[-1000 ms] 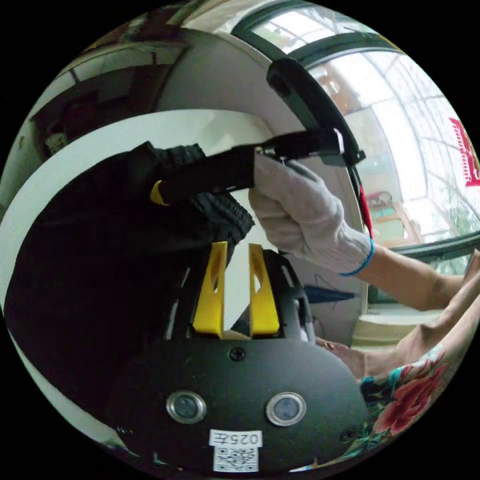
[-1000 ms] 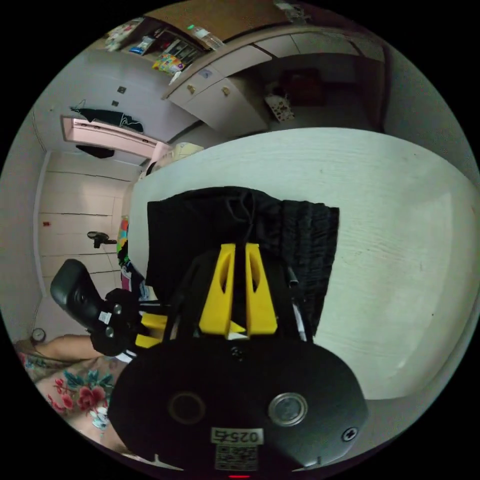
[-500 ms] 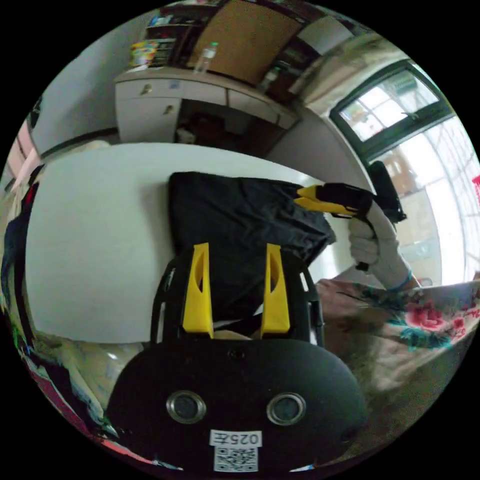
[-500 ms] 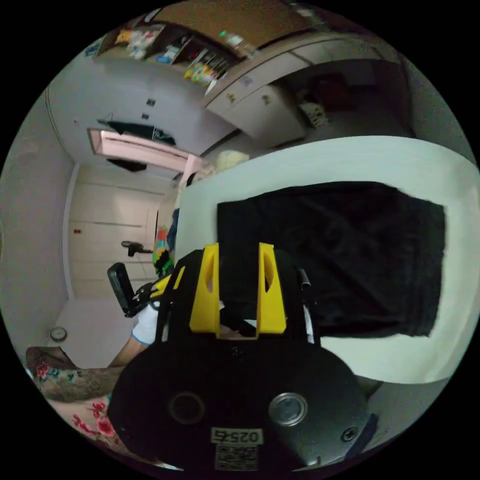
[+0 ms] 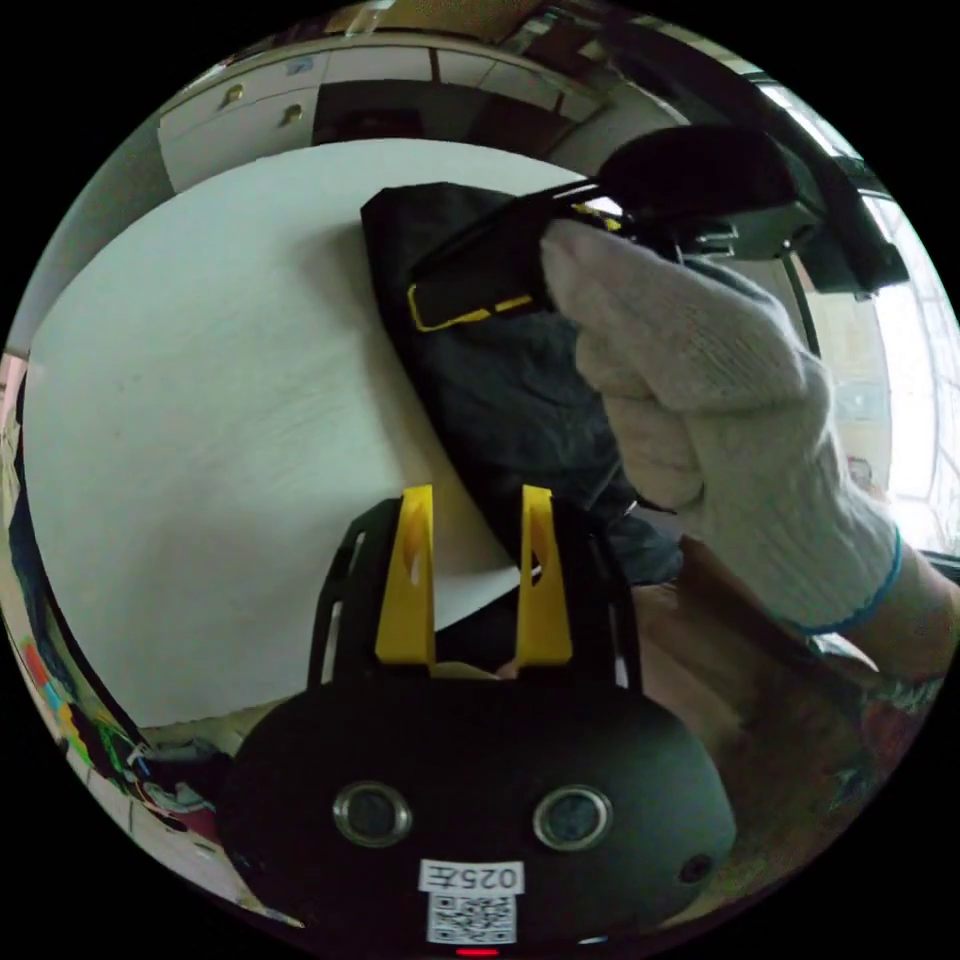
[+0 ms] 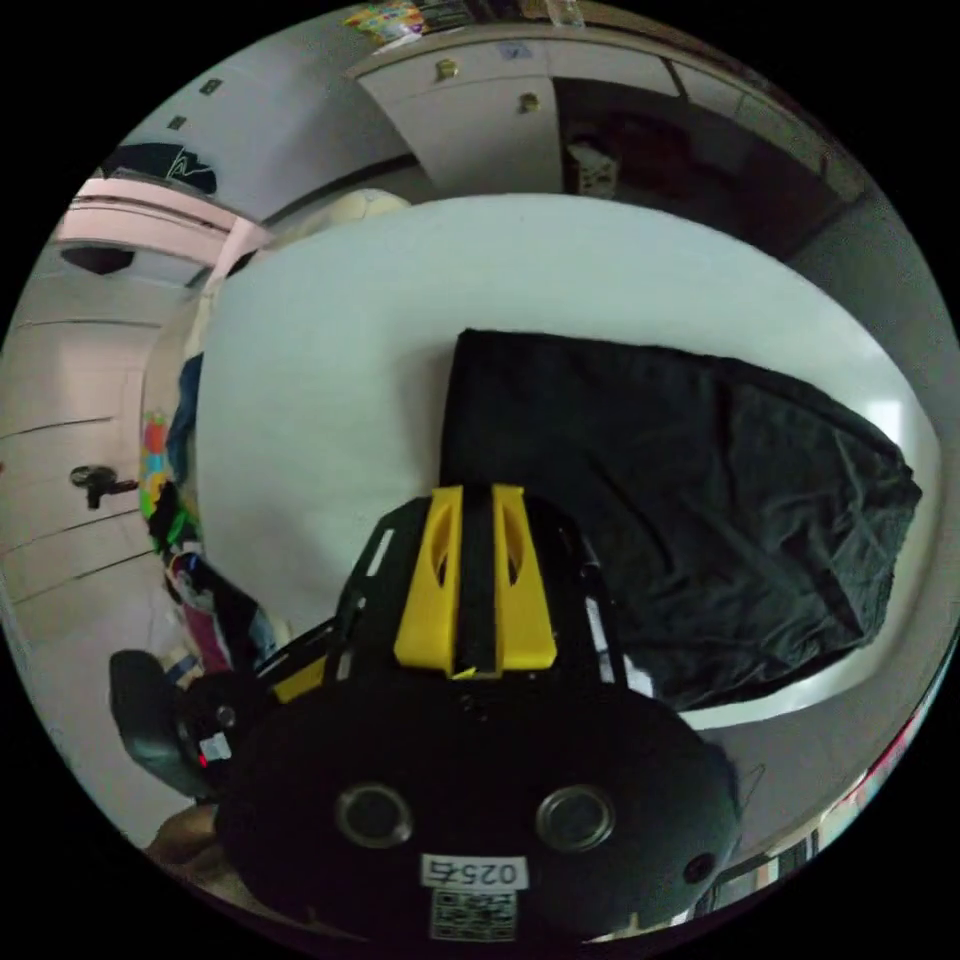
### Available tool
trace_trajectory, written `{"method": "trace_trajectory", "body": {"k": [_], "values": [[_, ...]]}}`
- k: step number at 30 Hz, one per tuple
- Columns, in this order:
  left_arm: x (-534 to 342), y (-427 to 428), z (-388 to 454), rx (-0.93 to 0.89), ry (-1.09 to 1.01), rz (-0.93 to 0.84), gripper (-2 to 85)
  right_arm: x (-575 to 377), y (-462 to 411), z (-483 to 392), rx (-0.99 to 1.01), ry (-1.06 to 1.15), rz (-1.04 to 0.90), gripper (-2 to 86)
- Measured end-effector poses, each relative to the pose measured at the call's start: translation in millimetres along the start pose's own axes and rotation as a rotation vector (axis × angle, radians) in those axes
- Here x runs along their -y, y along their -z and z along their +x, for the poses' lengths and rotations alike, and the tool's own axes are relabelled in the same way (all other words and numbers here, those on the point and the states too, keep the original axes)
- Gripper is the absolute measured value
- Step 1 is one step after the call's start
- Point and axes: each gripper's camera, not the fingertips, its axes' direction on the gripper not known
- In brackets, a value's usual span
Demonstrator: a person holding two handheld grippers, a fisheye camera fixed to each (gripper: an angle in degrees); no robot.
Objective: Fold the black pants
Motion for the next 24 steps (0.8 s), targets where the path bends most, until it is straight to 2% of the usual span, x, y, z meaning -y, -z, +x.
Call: {"method": "trace_trajectory", "body": {"k": [5, 8, 11, 14, 16, 18, 20, 24], "values": [[5.1, 1.1, 18.6, 0.129, -0.097, -0.024, 10.4, 12.6, -22.4, -47.9, -0.228, 0.058, -0.028, 3.9], [6.4, 3.1, 22.9, 0.17, -0.074, -0.012, 9.3, 20.4, -36.7, -75.3, -0.342, 0.055, -0.05, 3.7], [8.3, 7.1, 19.6, 0.153, -0.074, -0.003, 8.3, 31.9, -41.7, -78.8, -0.333, -0.037, -0.094, 5.2], [9.0, 12.3, 11.1, 0.108, -0.055, 0.017, 7.9, 28.3, -26.7, -80.8, -0.214, -0.047, 0.009, 7.3], [10.1, 15.8, 2.5, 0.058, -0.012, 0.028, 7.5, 31.3, -30.1, -85.7, -0.19, -0.037, 0.002, 7.9], [11.6, 18.8, -6.5, 0.014, 0.026, 0.035, 6.4, 40.2, -50.3, -91.0, -0.214, -0.027, -0.083, 8.0], [14.0, 21.4, -15.6, -0.007, 0.048, 0.035, 3.4, 44.4, -62.6, -103.1, -0.348, -0.018, -0.068, 6.4], [20.0, 23.8, -22.0, 0.019, 0.039, 0.021, -0.2, 41.7, -68.1, -109.8, -0.369, 0.017, -0.019, 4.9]]}}
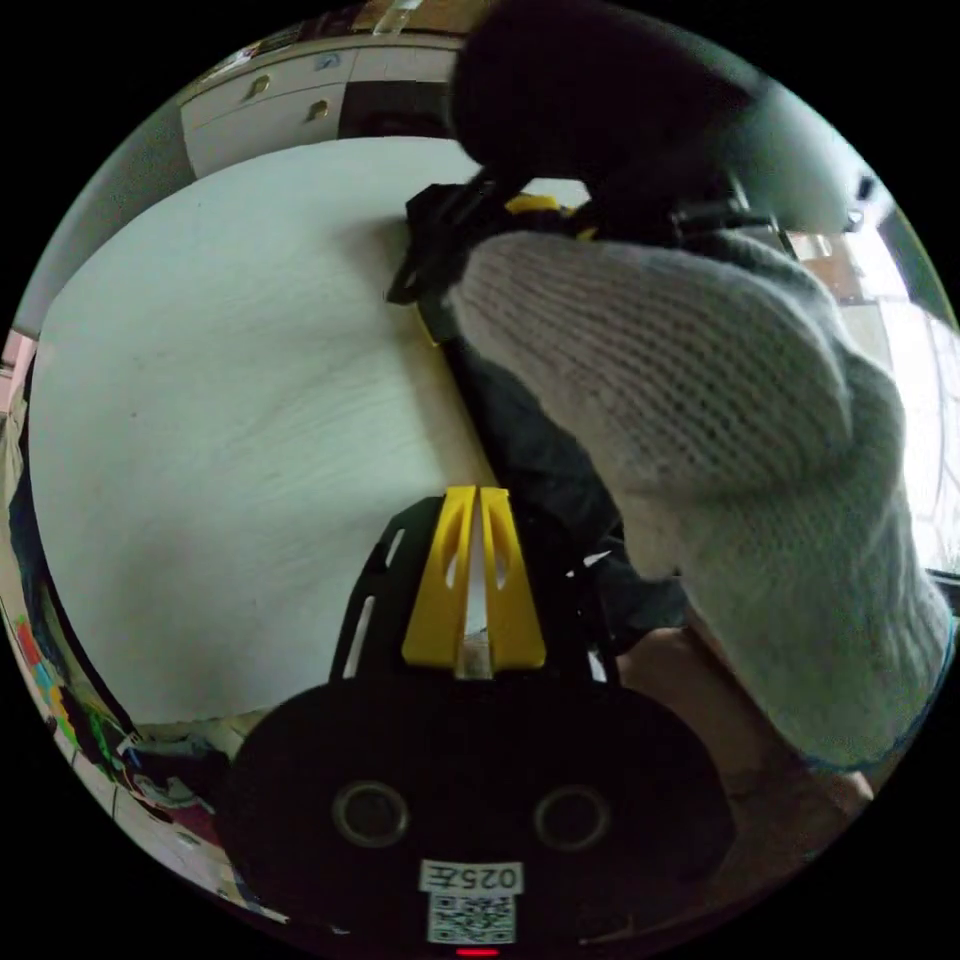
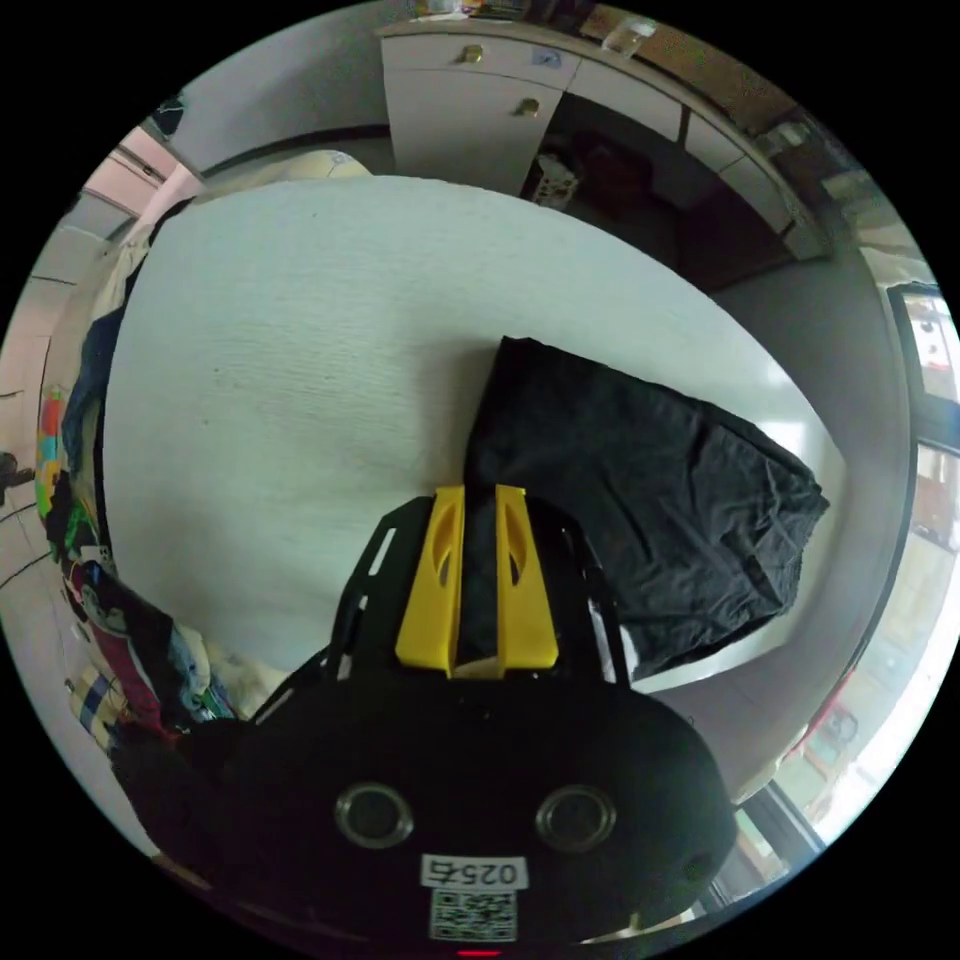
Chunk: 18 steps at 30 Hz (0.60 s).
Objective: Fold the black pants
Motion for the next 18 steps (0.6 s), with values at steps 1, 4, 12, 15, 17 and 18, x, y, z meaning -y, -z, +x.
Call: {"method": "trace_trajectory", "body": {"k": [1, 4, 12, 15, 17, 18], "values": [[2.3, 0.7, 2.0, 0.006, -0.021, -0.004, -0.5, -3.9, -1.0, 3.4, 0.014, 0.001, 0.034, 3.9], [6.3, 2.0, 15.6, 0.082, -0.136, -0.008, -0.8, -8.1, -4.8, 16.0, 0.056, -0.005, 0.078, 0.4], [20.2, 8.1, 3.7, 0.012, -0.066, -0.011, 1.8, -6.6, -6.7, 16.3, 0.036, 0.069, 0.09, -0.7], [33.5, 8.3, -26.9, -0.195, 0.076, -0.073, 5.3, -7.5, -6.4, 35.1, 0.138, -0.004, 0.095, -0.7], [38.6, 8.6, -37.5, -0.283, 0.112, -0.088, 7.4, -5.9, -5.9, 46.9, 0.194, -0.025, 0.083, -0.5], [39.3, 9.0, -38.0, -0.287, 0.113, -0.088, 7.7, -5.2, -5.5, 48.8, 0.2, -0.025, 0.078, -0.4]]}}
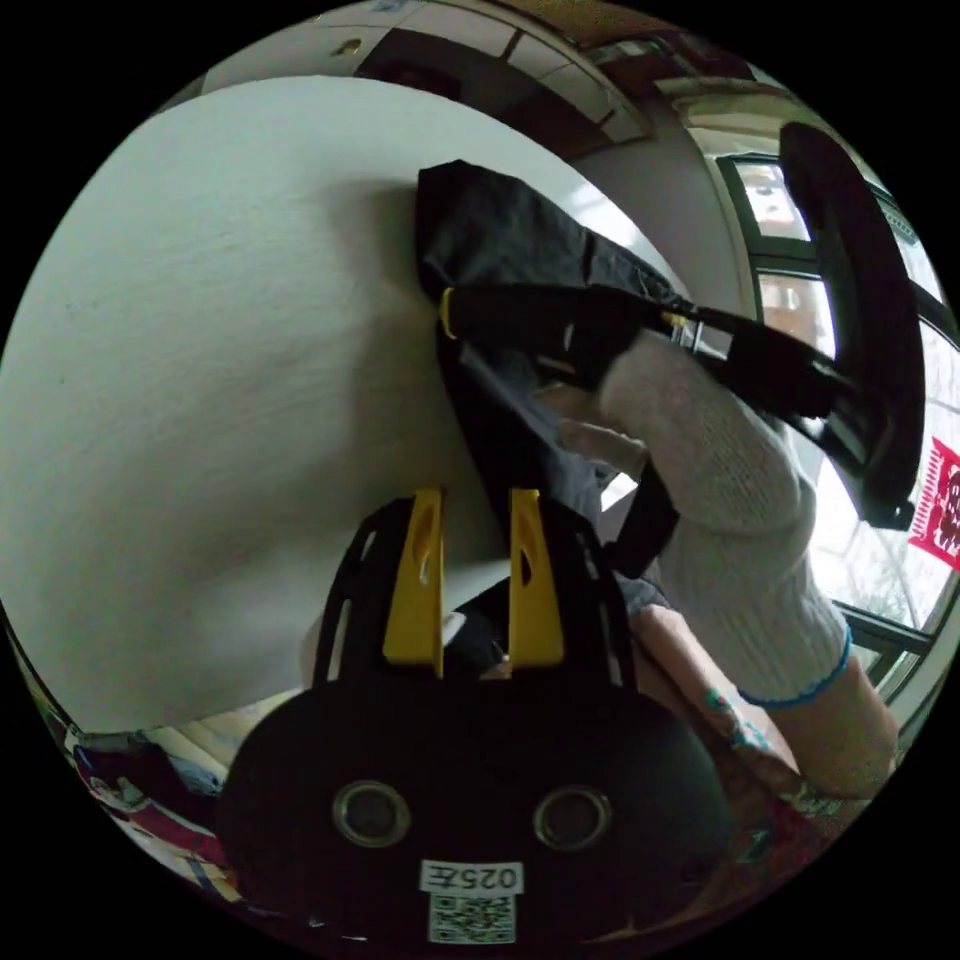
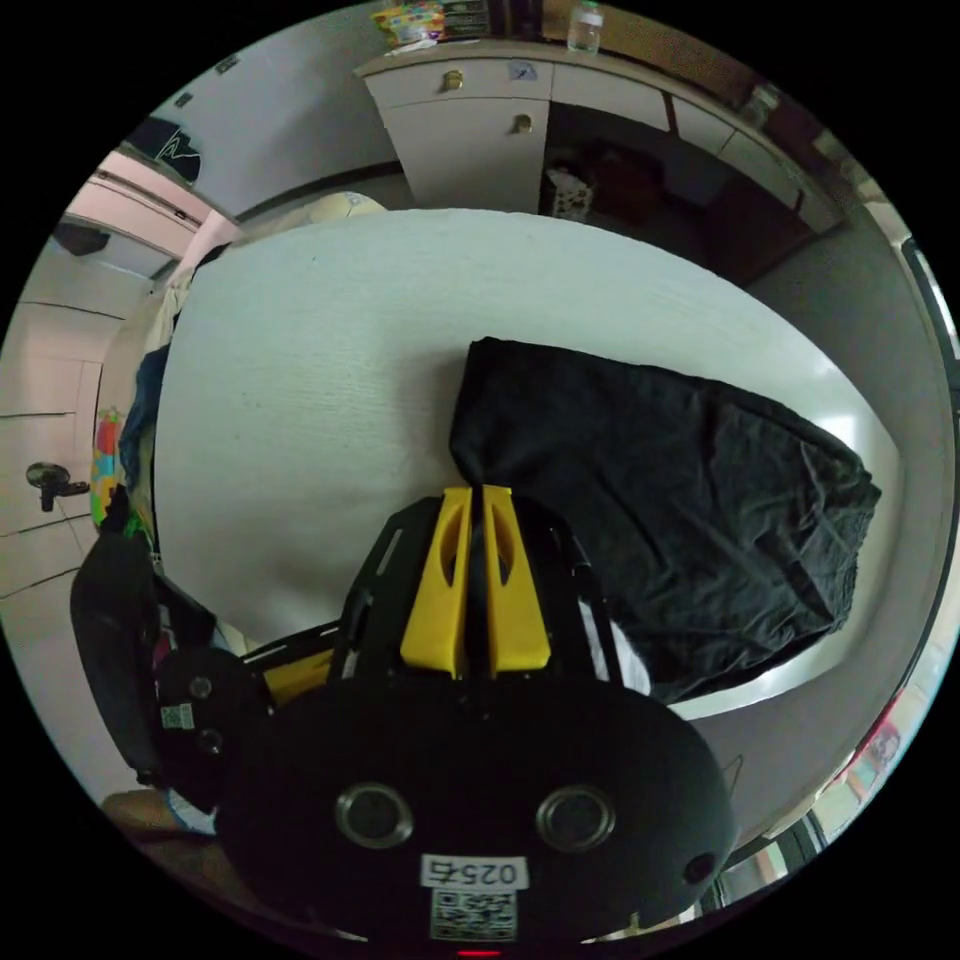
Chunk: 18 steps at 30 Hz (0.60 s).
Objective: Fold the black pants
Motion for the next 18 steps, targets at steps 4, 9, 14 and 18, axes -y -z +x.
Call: {"method": "trace_trajectory", "body": {"k": [4, 9, 14, 18], "values": [[2.5, -0.2, 11.9, 0.075, -0.067, -0.002, 9.6, 2.1, 5.6, -1.6, -0.049, 0.056, -0.016, 1.0], [4.7, 2.1, -12.3, -0.046, -0.065, -0.001, 10.6, 0.0, 15.6, 8.0, -0.048, 0.039, -0.009, 2.4], [-2.7, -3.1, -36.9, -0.352, 0.032, 0.002, 13.2, 5.2, 29.1, 48.6, 0.129, -0.011, -0.064, 3.5], [5.9, -16.5, -19.3, -0.196, 0.015, -0.01, 12.7, 7.6, 38.4, 67.1, 0.189, -0.014, -0.1, 3.6]]}}
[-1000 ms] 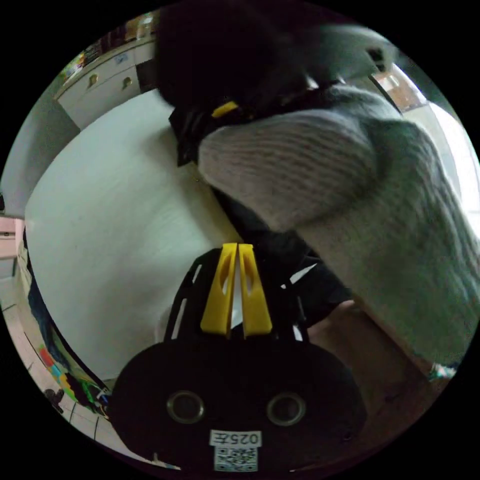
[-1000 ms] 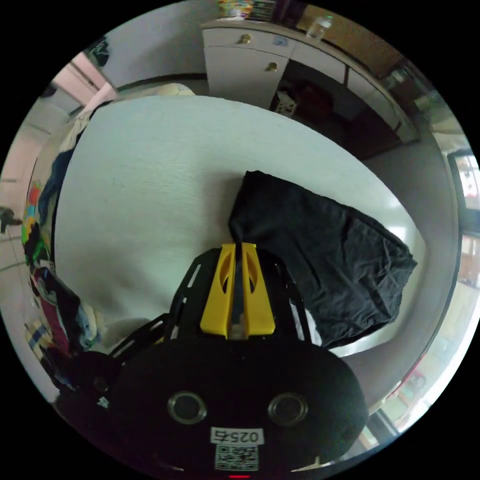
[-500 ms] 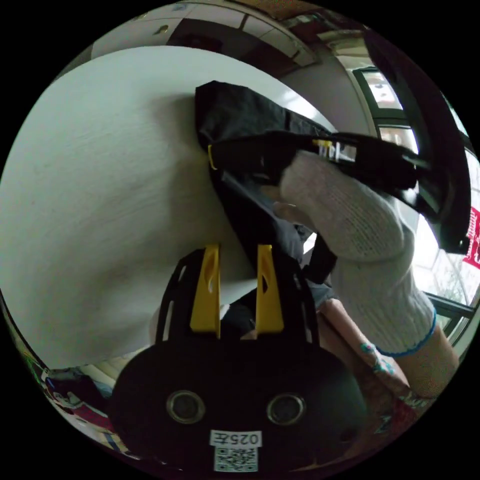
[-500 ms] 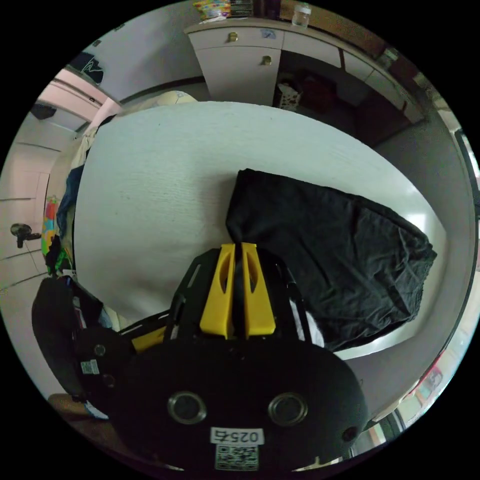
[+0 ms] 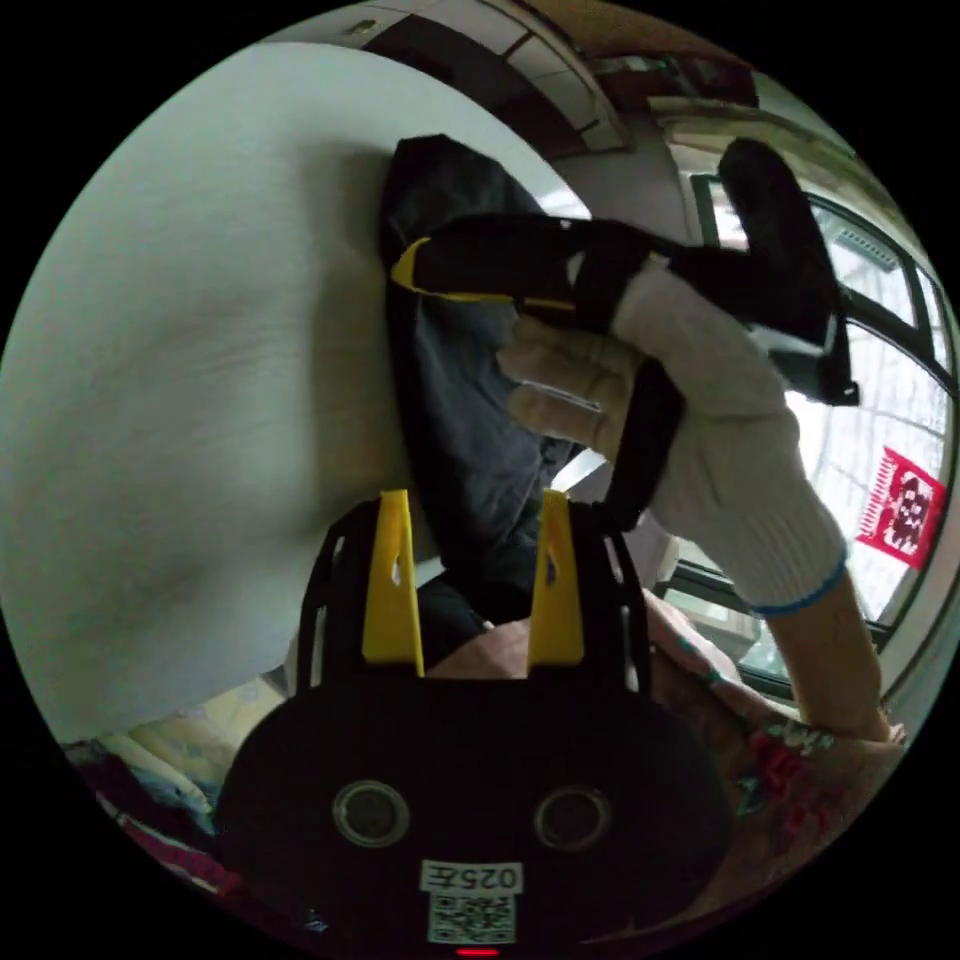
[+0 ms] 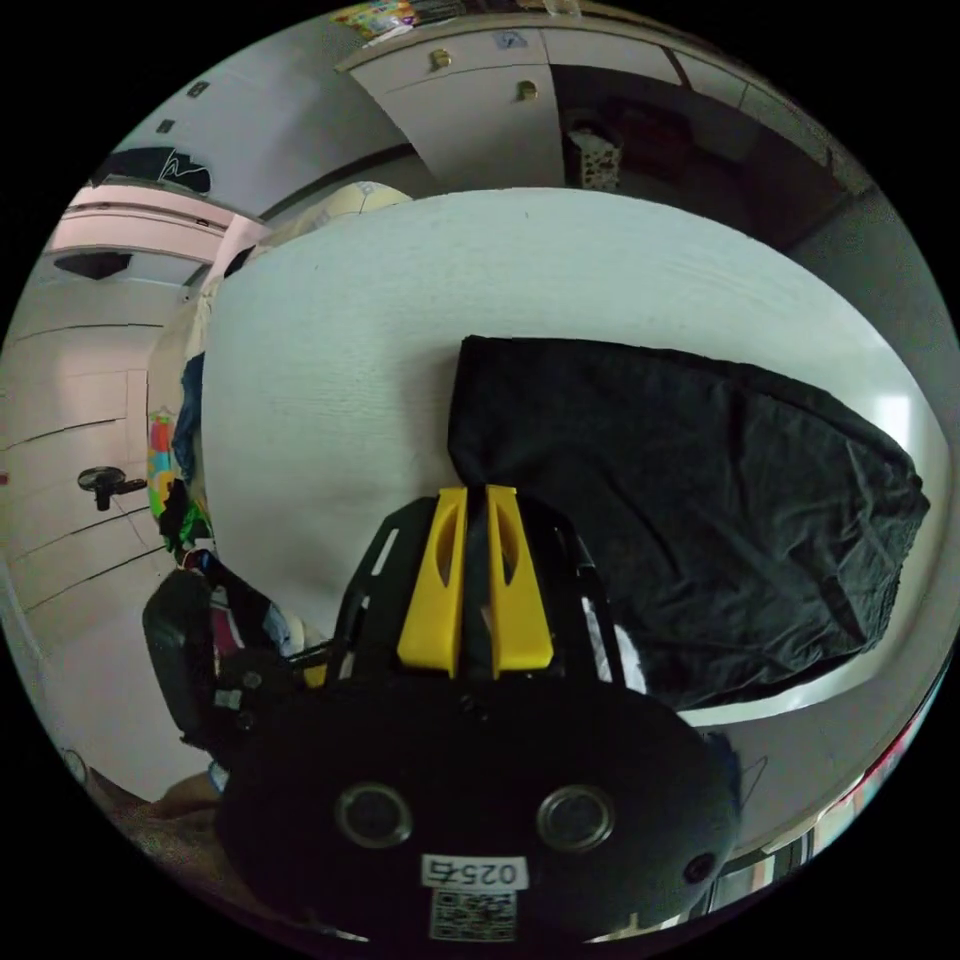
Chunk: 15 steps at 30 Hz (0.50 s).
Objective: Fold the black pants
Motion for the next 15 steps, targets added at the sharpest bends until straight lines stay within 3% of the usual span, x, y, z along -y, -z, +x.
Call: {"method": "trace_trajectory", "body": {"k": [5, 10, 15], "values": [[11.3, -30.4, 12.0, 0.265, -0.017, -0.066, 1.9, -7.1, 19.4, 9.8, -0.019, 0.007, -0.005, 2.3], [5.7, -31.4, 8.5, 0.26, -0.042, -0.042, -0.6, -16.6, 38.1, 16.7, -0.026, -0.024, -0.001, -0.6], [-34.9, 23.1, 14.5, 0.276, -0.079, 0.128, -0.8, -23.9, 72.5, 9.7, 0.193, 0.026, 0.004, -0.9]]}}
